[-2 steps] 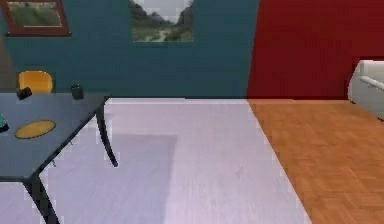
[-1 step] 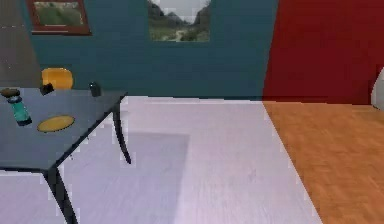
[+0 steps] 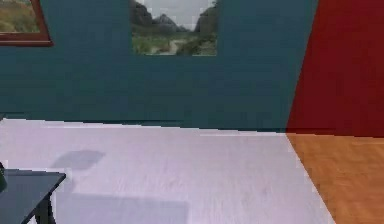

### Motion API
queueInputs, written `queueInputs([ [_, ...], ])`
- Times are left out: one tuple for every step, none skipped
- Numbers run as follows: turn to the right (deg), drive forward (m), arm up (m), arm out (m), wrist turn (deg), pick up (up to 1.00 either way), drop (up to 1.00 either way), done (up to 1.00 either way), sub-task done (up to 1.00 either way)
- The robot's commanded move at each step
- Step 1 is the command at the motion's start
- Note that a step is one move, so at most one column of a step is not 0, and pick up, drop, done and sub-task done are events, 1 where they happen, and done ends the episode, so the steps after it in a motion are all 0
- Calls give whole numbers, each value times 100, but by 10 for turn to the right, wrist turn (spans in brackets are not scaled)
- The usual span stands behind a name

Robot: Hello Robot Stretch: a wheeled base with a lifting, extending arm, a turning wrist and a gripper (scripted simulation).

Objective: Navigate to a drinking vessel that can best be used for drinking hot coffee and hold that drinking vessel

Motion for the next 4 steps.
queueInputs([
  [0, 15, 0, 0, 0, 0, 0, 0, 0],
  [-450, 0, 0, 0, 0, 0, 0, 0, 0],
  [-450, 0, 0, 0, 0, 0, 0, 0, 0],
  [-450, 0, 0, 0, 0, 0, 0, 0, 0],
])
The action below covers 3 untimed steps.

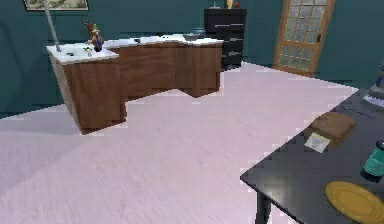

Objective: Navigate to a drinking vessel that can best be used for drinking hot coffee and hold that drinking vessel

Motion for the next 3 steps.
queueInputs([
  [-120, 0, 0, 0, 0, 0, 0, 0, 0],
  [450, 0, 0, 0, 0, 0, 0, 0, 0],
  [450, 0, 0, 0, 0, 0, 0, 0, 0],
])
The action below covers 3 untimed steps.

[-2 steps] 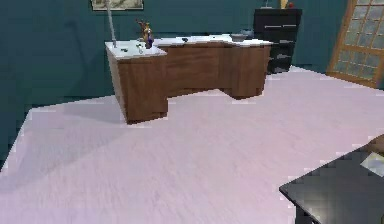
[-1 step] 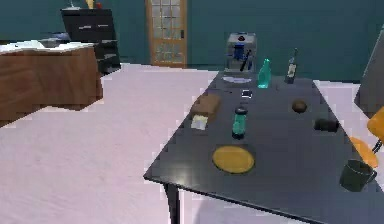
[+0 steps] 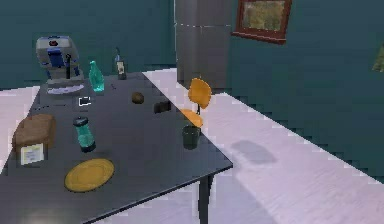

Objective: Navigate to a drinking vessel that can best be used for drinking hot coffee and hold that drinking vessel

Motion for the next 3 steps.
queueInputs([
  [30, 0, 0, 0, 0, 0, 0, 0, 0],
  [0, 25, 0, 0, 0, 0, 0, 0, 0],
  [-450, 0, 0, 0, 0, 0, 0, 0, 0],
])
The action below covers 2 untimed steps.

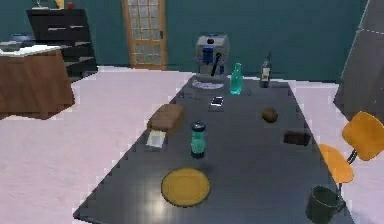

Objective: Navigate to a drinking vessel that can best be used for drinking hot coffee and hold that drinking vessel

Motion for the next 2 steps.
queueInputs([
  [-420, 0, 0, 0, 0, 0, 0, 0, 0],
  [0, 0, 50, 0, 0, 0, 0, 0, 0],
])
